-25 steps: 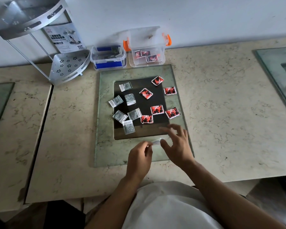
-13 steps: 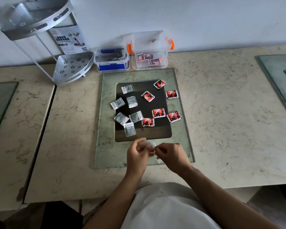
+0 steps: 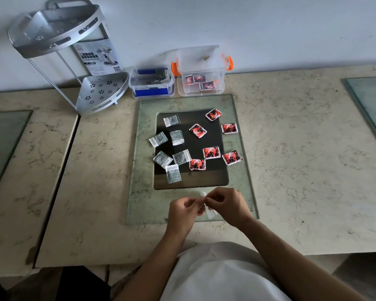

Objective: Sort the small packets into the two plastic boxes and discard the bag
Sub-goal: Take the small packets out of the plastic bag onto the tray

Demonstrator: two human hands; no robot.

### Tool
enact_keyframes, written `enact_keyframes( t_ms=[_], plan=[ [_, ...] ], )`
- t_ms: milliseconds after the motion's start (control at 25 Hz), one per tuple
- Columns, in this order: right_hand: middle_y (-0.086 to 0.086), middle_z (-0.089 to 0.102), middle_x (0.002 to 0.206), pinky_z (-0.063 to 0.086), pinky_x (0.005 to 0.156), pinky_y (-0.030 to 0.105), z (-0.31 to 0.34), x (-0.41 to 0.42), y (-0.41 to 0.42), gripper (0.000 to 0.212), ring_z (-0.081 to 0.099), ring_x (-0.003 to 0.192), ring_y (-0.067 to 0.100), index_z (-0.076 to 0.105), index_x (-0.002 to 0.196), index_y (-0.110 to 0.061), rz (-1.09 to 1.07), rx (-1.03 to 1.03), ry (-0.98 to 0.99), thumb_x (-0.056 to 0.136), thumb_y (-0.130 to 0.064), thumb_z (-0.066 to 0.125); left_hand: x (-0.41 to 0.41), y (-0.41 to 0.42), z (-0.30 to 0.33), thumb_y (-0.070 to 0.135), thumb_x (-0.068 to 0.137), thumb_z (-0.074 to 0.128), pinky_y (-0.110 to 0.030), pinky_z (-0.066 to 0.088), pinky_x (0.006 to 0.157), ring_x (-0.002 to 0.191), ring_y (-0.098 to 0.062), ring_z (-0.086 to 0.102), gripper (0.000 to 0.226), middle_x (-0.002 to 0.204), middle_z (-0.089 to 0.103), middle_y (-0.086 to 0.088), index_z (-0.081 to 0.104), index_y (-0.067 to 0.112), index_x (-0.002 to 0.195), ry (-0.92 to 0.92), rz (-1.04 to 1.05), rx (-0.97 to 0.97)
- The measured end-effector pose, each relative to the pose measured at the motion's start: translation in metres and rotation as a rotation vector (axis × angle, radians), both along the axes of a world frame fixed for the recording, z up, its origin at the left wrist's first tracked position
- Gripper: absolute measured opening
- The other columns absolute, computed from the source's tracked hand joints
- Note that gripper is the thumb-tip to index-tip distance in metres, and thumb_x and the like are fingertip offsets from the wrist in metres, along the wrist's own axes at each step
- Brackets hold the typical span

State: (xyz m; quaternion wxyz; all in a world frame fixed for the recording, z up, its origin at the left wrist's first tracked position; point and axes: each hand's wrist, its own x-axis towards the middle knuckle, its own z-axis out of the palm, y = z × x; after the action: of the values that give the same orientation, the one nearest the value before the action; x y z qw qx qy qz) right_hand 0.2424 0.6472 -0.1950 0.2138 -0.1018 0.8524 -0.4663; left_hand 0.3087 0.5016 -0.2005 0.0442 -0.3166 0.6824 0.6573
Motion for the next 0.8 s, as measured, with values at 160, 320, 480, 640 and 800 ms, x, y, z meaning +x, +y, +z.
enact_keyframes(
  t_ms=[160,320,480,640,800],
  plan=[
    [-0.005,0.074,0.066,0.049,0.055,0.013,0.001,-0.0055,0.0021,0.011,0.066,0.058,0.001,0.079,0.079,-0.017,0.019,-0.041,-0.048,0.083,-0.027,0.08,-0.0033,-0.0004,0.0012,0.027,0.085,0.078,-0.038,0.063,0.074,0.07,-0.026,0.076,0.022,0.075,0.078,-0.01,0.077,0.005,0.085,-0.011,-0.005,0.004],
    [0.0,0.077,0.072,0.057,0.064,0.02,0.0017,-0.0068,0.0018,0.008,0.072,0.064,0.011,0.081,0.086,-0.012,0.046,-0.117,-0.116,0.087,-0.018,0.076,-0.0048,-0.0021,0.0028,0.022,0.086,0.076,-0.036,0.063,0.072,0.07,-0.025,0.076,0.02,0.075,0.078,-0.009,0.076,0.002,0.087,-0.033,0.024,-0.002],
    [-0.002,0.076,0.072,0.058,0.063,0.02,0.0024,-0.0056,0.0032,0.009,0.072,0.065,0.01,0.08,0.085,-0.014,0.068,-0.062,-0.121,0.088,-0.018,0.073,-0.0031,-0.0009,0.0027,0.02,0.088,0.073,-0.034,0.063,0.07,0.068,-0.023,0.075,0.017,0.073,0.078,-0.007,0.076,0.004,0.085,-0.064,-0.017,-0.072],
    [-0.006,0.071,0.065,0.046,0.051,0.012,0.0039,-0.0031,0.0003,0.012,0.062,0.055,0.0,0.075,0.075,-0.019,0.035,0.026,-0.094,0.087,-0.021,0.071,-0.0047,0.0011,0.006,0.017,0.084,0.073,-0.034,0.061,0.068,0.066,-0.022,0.073,0.012,0.068,0.076,-0.006,0.073,0.009,0.075,-0.057,-0.089,-0.156],
    [-0.006,0.068,0.062,0.042,0.048,0.013,0.0015,0.0005,0.0006,0.016,0.056,0.052,0.0,0.071,0.069,-0.021,0.039,0.087,-0.078,0.085,-0.023,0.067,-0.0033,0.0047,0.0063,0.022,0.084,0.072,-0.04,0.059,0.07,0.071,-0.025,0.072,0.017,0.071,0.075,-0.006,0.068,0.01,0.073,-0.06,-0.189,-0.221]
  ],
)
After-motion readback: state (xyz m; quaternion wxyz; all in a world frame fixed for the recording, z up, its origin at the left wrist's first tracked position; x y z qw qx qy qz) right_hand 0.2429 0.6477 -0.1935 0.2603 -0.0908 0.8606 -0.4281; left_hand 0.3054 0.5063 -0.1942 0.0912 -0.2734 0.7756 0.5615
